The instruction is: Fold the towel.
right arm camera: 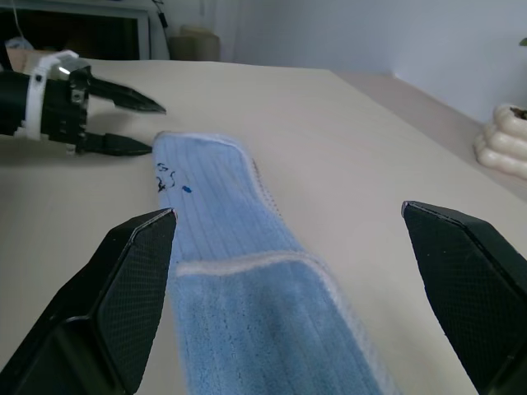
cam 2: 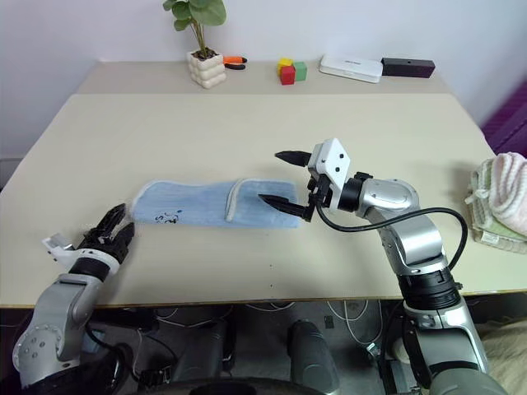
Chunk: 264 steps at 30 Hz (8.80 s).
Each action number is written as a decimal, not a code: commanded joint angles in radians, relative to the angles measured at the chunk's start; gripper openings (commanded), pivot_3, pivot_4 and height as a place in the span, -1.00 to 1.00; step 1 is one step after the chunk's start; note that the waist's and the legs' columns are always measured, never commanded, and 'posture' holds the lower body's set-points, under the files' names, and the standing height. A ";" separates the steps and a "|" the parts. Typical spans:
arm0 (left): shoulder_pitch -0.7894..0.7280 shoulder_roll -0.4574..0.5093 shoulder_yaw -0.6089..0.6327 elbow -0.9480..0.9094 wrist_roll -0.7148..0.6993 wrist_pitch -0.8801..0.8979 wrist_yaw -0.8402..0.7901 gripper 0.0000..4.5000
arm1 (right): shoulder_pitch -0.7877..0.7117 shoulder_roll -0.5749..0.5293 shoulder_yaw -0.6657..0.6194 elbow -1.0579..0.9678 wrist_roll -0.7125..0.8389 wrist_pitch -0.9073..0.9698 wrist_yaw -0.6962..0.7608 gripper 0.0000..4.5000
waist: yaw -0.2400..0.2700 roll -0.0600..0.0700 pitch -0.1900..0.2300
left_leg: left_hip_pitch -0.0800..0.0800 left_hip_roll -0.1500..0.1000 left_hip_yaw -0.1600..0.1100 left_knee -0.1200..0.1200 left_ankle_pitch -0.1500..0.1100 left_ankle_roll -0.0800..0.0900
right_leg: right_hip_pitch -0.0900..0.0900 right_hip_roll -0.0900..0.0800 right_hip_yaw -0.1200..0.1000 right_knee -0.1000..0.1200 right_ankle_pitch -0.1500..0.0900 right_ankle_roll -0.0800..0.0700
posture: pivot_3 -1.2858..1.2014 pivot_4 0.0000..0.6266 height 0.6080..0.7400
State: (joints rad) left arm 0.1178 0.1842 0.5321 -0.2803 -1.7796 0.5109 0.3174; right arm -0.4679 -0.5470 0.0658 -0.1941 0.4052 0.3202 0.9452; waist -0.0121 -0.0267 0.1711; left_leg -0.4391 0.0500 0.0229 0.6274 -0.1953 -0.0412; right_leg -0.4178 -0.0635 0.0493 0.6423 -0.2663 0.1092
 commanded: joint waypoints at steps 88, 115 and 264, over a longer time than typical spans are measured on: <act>-0.726 0.103 -0.667 0.209 0.851 0.353 -0.713 -0.99 | 0.142 -0.276 -0.175 0.087 -0.046 -0.070 0.124 1.00 | 0.023 0.004 -0.002 | 0.001 -0.001 0.002 -0.012 0.000 0.001 | 0.008 0.001 -0.001 -0.029 0.009 -0.006 | 0.03 -0.52 1.00; -0.793 -0.122 -0.670 0.402 1.104 0.354 -0.880 0.50 | 0.214 -0.286 -0.206 0.007 -0.035 -0.052 0.058 1.00 | 0.023 0.004 -0.002 | 0.000 -0.001 0.000 -0.010 0.000 0.001 | 0.008 0.002 -0.001 -0.028 0.010 -0.003 | 0.03 -0.52 1.00; -0.406 0.546 -0.232 0.208 0.963 0.179 -1.418 1.00 | 0.300 -0.018 -0.210 0.127 1.473 0.652 -1.209 0.97 | -0.002 0.005 -0.002 | 0.002 0.002 0.001 -0.005 -0.001 0.002 | 0.006 0.002 0.000 -0.013 0.007 0.000 | 0.03 -0.52 1.00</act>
State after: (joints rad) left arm -0.2842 0.7234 0.2702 -0.0441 -0.7975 0.6897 -1.1054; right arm -0.1589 -0.5513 -0.1280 -0.0719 1.8929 0.9690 -0.2763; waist -0.0143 -0.0217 0.1687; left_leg -0.4369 0.0520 0.0239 0.6222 -0.1960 -0.0388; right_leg -0.4118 -0.0617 0.0493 0.6297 -0.2591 0.1091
